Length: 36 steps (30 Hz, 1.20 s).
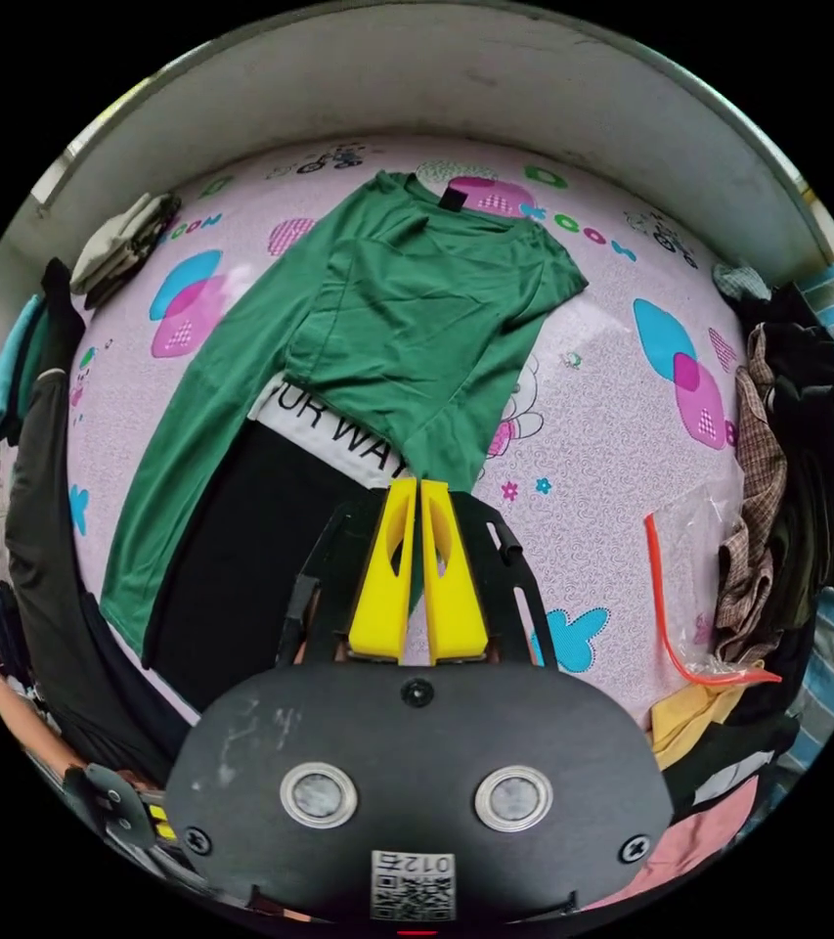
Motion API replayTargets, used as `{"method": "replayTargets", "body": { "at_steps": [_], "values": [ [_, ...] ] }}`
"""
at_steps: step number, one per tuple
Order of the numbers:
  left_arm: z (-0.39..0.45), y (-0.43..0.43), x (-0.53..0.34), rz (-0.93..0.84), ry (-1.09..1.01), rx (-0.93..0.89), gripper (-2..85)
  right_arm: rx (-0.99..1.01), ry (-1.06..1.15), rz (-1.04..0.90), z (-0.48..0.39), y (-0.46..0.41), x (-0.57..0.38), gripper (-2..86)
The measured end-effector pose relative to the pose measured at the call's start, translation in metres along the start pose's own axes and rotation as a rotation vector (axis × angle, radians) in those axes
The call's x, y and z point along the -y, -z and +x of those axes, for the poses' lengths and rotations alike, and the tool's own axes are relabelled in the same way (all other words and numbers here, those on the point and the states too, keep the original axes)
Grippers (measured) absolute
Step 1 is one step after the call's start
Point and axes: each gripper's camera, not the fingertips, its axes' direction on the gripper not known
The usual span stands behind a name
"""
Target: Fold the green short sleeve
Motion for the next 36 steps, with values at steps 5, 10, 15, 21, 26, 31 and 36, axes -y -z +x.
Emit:
{"method": "replayTargets", "body": {
  "at_steps": [5, 10, 15, 21, 26, 31, 36],
  "values": [
    [-0.059, 0.013, -0.014, 0.008, 0.351, -0.13, 0.0, 0.078, -0.07, 0.028, 0.01, 0.006, 0.009, -0.5],
    [-0.093, 0.028, -0.018, 0.029, 0.494, -0.226, 0.1, 0.144, -0.113, 0.032, 0.006, -0.009, 0.01, -0.1],
    [-0.108, 0.051, -0.016, 0.068, 0.519, -0.254, 0.2, 0.248, -0.103, 0.087, 0.006, -0.006, 0.001, 2.3],
    [-0.123, 0.069, -0.019, 0.029, 0.53, -0.322, 0.6, 0.332, -0.158, 0.122, 0.035, 0.019, -0.043, 2.4],
    [-0.13, 0.093, -0.016, 0.09, 0.546, -0.311, 0.8, 0.369, -0.138, 0.003, 0.037, 0.017, -0.118, 1.5],
    [-0.128, 0.107, -0.005, 0.047, 0.478, -0.162, 0.9, 0.409, -0.128, -0.161, 0.023, -0.004, -0.178, 1.5],
    [-0.108, 0.089, 0.03, -0.078, 0.221, 0.031, 0.9, 0.445, -0.076, -0.285, -0.007, -0.024, -0.204, 2.0]
  ]
}}
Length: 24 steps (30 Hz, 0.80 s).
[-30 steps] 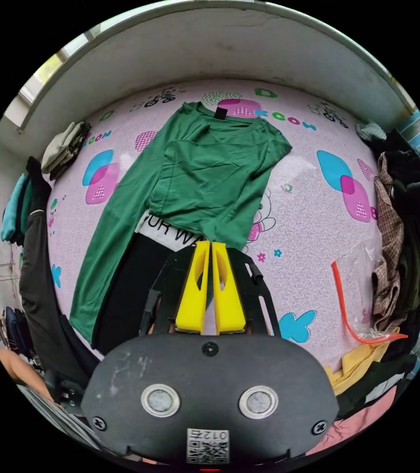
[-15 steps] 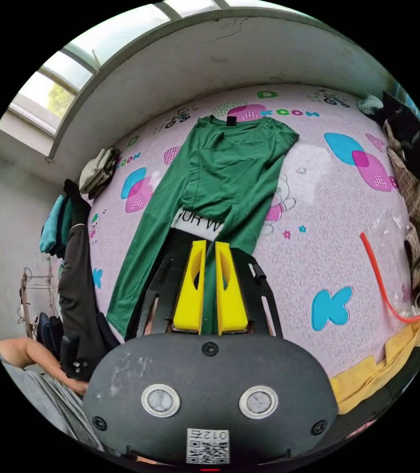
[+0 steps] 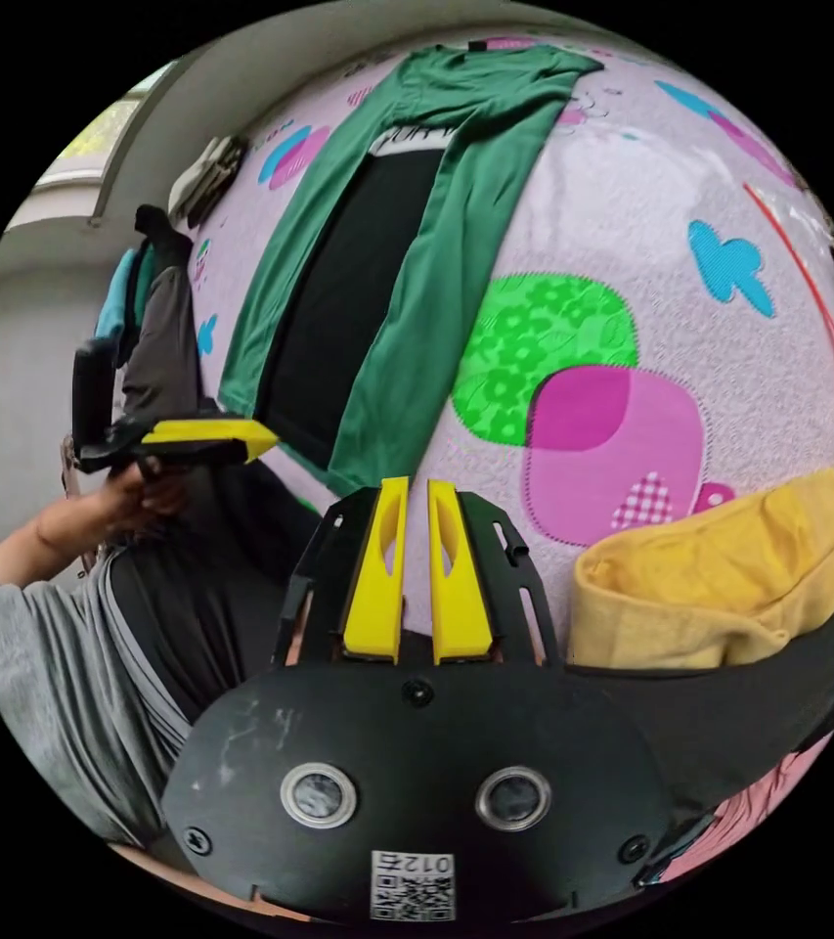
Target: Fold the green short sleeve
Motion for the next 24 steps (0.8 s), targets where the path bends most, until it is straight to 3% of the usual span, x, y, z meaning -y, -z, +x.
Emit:
{"method": "replayTargets", "body": {
  "at_steps": [8, 12, 18, 24],
  "values": [
    [0.069, -0.03, 0.032, -0.001, -0.302, 0.252, 0.6, -0.117, 0.033, -0.049, -0.027, -0.029, 0.013, 1.3],
    [0.096, -0.051, 0.034, -0.103, -0.42, 0.437, 0.2, -0.211, 0.08, -0.075, -0.036, -0.04, 0.016, 0.5],
    [0.116, -0.049, 0.03, -0.071, -0.487, 0.473, -0.1, -0.208, 0.106, -0.096, -0.039, -0.045, 0.018, -0.3],
    [0.121, -0.033, 0.041, -0.129, -0.427, 0.435, -0.2, -0.224, 0.099, -0.148, -0.04, -0.047, 0.018, -0.6]
  ]
}}
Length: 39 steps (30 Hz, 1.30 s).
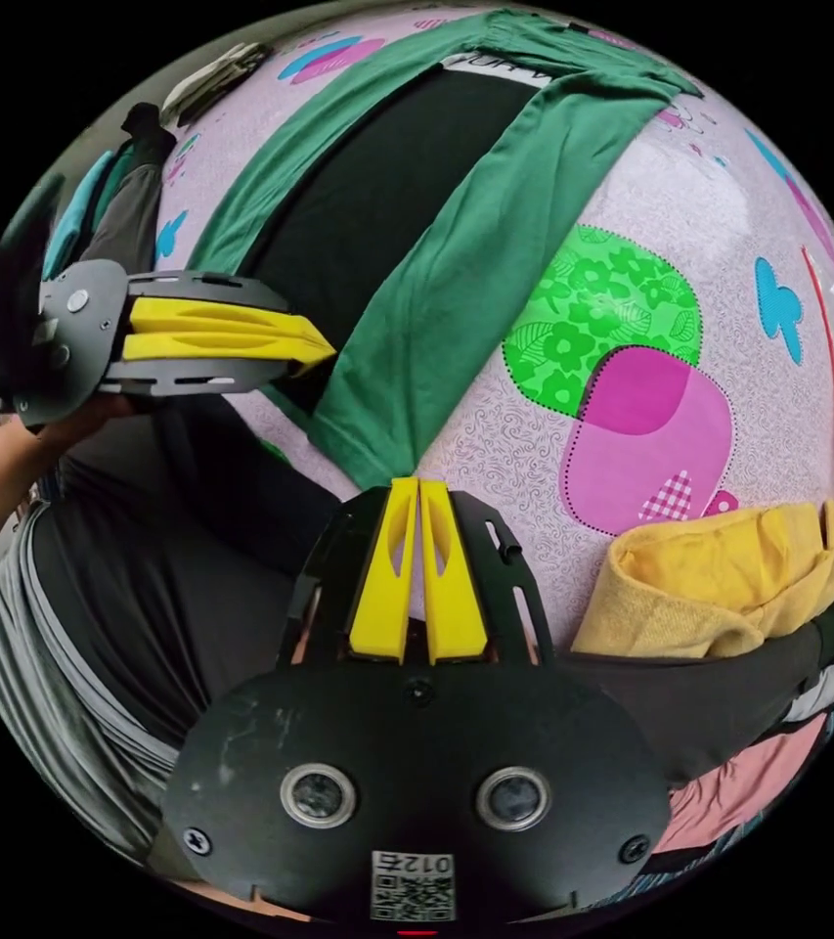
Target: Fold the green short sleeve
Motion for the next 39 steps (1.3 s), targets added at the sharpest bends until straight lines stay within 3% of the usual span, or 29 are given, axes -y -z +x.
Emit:
{"method": "replayTargets", "body": {
  "at_steps": [7, 11, 17, 34, 39],
  "values": [
    [-0.036, 0.056, -0.025, 0.039, 0.08, 0.085, -0.1, 0.043, 0.036, 0.204, -0.017, 0.027, -0.001, -0.8],
    [-0.048, 0.061, -0.027, -0.034, 0.102, 0.159, 0.0, 0.021, 0.047, 0.189, -0.024, 0.018, 0.019, -0.8],
    [-0.045, 0.053, -0.015, -0.143, 0.08, 0.132, 0.1, -0.007, 0.067, 0.152, -0.033, 0.009, 0.033, -0.8],
    [-0.053, 0.104, 0.017, -0.153, 0.099, 0.056, 0.2, -0.031, 0.12, 0.132, -0.028, 0.02, 0.034, -0.8],
    [-0.09, 0.159, 0.046, -0.001, 0.159, 0.052, 0.2, 0.054, 0.127, 0.196, -0.005, 0.05, 0.032, -0.8]
  ]
}}
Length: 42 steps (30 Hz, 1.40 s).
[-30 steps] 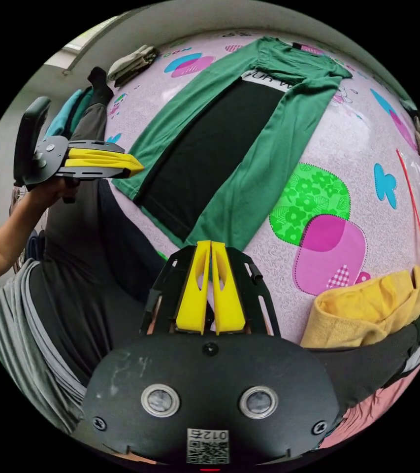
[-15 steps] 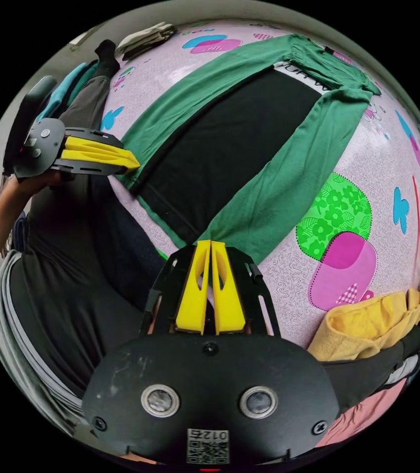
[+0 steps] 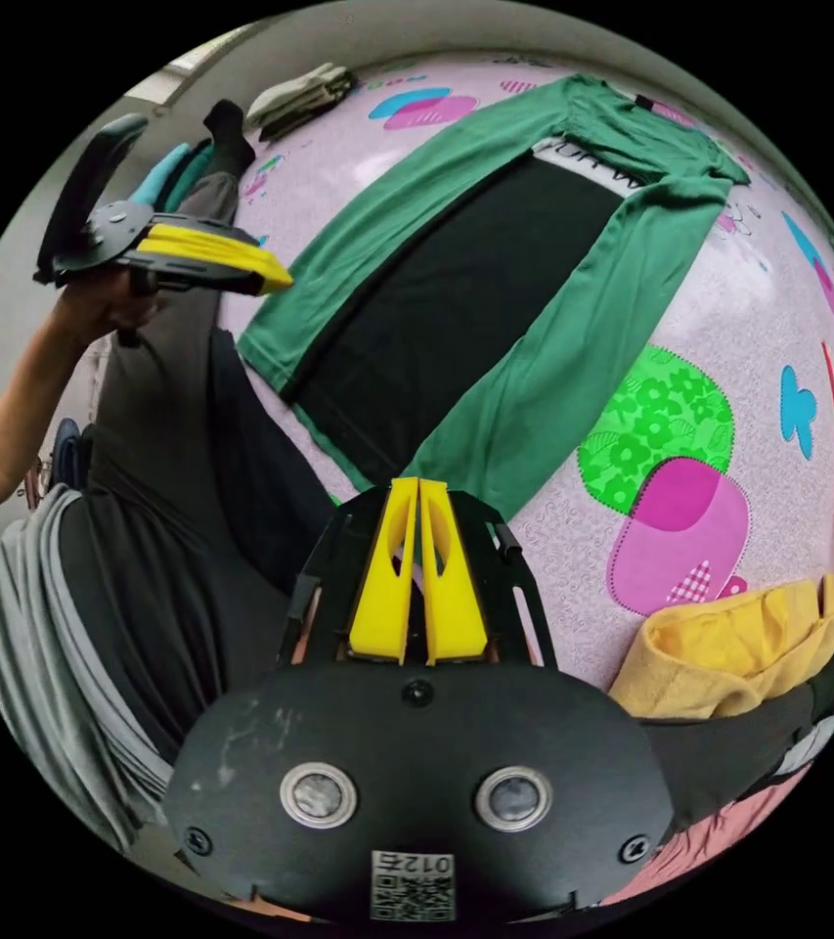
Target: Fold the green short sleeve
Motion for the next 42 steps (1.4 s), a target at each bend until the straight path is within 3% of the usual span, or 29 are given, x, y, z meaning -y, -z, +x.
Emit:
{"method": "replayTargets", "body": {
  "at_steps": [7, 16, 20, 26, 31, 37, 42],
  "values": [
    [-0.079, 0.054, 0.133, 0.299, 0.026, 0.222, 0.5, 0.053, -0.095, 0.22, 0.099, 0.079, 0.061, -0.8],
    [-0.139, 0.041, 0.28, 0.227, -0.074, 0.244, 2.8, 0.03, -0.325, 0.437, 0.26, 0.145, 0.186, -0.7],
    [-0.143, 0.03, 0.3, 0.155, -0.141, 0.26, 2.7, -0.014, -0.438, 0.492, 0.317, 0.162, 0.242, -0.4],
    [-0.146, 0.038, 0.305, 0.183, -0.162, 0.275, 0.5, -0.043, -0.54, 0.494, 0.363, 0.169, 0.31, 1.6],
    [-0.157, 0.053, 0.305, 0.213, -0.168, 0.229, -0.1, -0.087, -0.537, 0.388, 0.371, 0.157, 0.353, 4.5],
    [-0.173, 0.063, 0.302, 0.242, -0.159, 0.183, -0.1, -0.248, -0.474, 0.234, 0.354, 0.141, 0.391, 1.4],
    [-0.18, 0.075, 0.298, 0.26, -0.153, 0.166, -0.1, -0.337, -0.462, 0.277, 0.34, 0.146, 0.399, -0.8]
  ]
}}
